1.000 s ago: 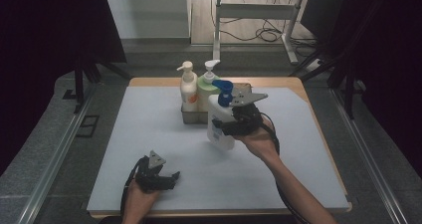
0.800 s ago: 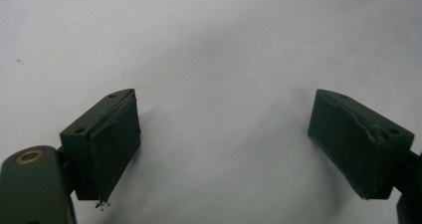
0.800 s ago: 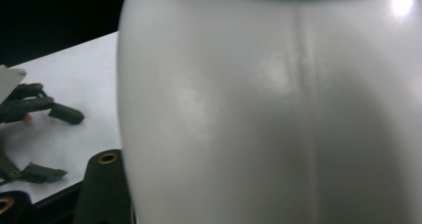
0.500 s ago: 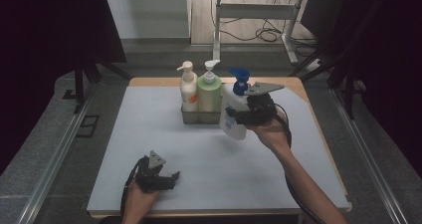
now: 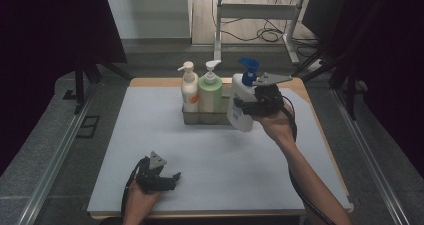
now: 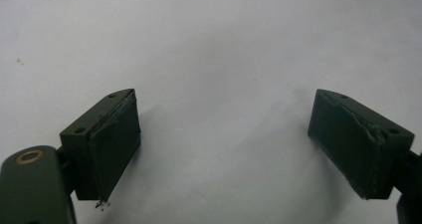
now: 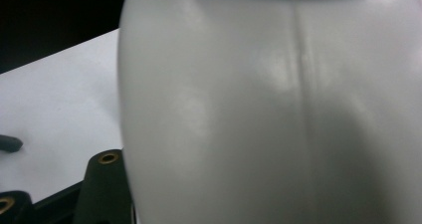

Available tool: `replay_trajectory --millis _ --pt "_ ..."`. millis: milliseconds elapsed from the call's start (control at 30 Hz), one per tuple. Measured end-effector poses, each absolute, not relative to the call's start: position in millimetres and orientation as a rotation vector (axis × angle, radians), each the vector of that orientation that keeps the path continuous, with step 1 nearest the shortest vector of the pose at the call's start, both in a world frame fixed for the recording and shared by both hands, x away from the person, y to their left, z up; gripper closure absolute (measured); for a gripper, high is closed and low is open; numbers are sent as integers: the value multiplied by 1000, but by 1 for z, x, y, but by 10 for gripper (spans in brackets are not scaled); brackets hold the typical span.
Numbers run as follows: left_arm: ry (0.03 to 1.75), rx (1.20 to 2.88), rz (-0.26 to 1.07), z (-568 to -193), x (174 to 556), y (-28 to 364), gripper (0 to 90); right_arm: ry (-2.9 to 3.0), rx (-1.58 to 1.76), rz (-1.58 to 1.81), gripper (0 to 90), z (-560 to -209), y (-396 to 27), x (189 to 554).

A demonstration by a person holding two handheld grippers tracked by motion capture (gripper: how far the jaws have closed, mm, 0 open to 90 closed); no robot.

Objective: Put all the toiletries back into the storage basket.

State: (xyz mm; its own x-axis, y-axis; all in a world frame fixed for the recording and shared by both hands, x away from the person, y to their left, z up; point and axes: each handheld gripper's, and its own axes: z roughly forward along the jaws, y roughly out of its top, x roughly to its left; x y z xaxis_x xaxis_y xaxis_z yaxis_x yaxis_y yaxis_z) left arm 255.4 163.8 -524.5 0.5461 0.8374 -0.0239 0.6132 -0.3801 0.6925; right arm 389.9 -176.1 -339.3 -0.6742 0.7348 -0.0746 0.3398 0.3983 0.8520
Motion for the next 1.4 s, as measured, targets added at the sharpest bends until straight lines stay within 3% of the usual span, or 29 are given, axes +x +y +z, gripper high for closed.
replay_trajectory --millis 1400 --pt "1165 2122 437 -525 255 164 127 2118 1012 1147 380 -338 -159 456"
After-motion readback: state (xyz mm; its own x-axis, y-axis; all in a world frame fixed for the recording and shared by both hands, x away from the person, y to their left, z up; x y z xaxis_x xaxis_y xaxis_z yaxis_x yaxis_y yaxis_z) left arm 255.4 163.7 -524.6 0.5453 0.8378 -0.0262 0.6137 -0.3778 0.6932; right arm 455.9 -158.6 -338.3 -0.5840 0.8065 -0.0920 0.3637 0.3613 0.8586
